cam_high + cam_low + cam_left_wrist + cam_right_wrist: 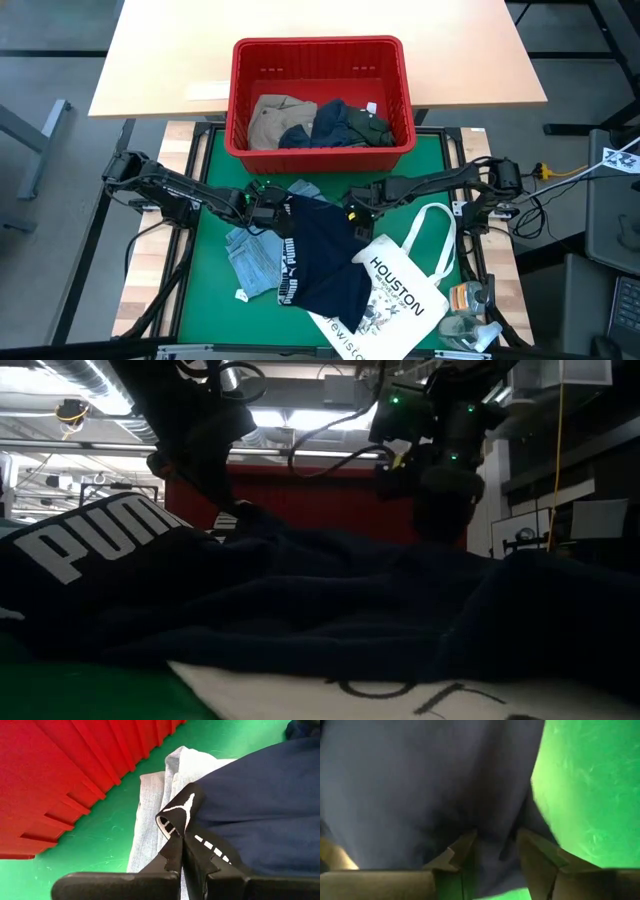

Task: Fold Laundry from Bin
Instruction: Fold the dark blue boxer shorts

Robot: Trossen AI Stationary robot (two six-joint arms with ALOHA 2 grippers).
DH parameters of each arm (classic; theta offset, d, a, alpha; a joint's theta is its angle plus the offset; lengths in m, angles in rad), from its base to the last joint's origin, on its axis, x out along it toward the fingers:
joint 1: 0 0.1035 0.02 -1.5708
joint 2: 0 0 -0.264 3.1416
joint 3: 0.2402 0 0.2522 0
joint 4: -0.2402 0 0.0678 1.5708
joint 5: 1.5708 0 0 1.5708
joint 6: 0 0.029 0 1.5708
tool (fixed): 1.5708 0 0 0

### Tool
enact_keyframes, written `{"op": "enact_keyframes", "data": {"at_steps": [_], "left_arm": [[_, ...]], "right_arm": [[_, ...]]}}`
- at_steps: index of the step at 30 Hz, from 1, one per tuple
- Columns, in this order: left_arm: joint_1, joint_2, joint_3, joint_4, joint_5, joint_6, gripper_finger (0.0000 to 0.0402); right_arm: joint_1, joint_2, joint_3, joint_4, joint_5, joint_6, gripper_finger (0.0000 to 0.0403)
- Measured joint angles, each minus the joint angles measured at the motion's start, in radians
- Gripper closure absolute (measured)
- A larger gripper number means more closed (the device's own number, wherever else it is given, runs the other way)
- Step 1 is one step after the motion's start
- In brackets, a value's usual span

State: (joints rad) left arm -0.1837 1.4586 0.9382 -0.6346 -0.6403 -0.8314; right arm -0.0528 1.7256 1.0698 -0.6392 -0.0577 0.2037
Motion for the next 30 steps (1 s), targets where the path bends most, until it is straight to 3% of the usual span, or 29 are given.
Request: {"op": "enact_keyframes", "data": {"at_steps": [5,12,21,30], "left_arm": [[0.0,0.0,0.0,-0.001,0.002,0.001,0.0401],[0.0,0.0,0.0,0.0,0.002,0.003,0.0401],[0.0,0.0,0.0,-0.001,0.003,0.003,0.0401],[0.0,0.0,0.0,-0.001,0.002,0.003,0.0401]], "right_arm": [[0.0,-0.002,0.0,-0.032,-0.007,-0.007,0.0308],[0.0,-0.005,0.0,-0.029,-0.005,-0.007,0.0395],[0.0,-0.005,0.0,0.002,0.01,-0.005,0.0398],[0.0,-0.005,0.0,-0.036,0.179,0.01,0.0401]]}}
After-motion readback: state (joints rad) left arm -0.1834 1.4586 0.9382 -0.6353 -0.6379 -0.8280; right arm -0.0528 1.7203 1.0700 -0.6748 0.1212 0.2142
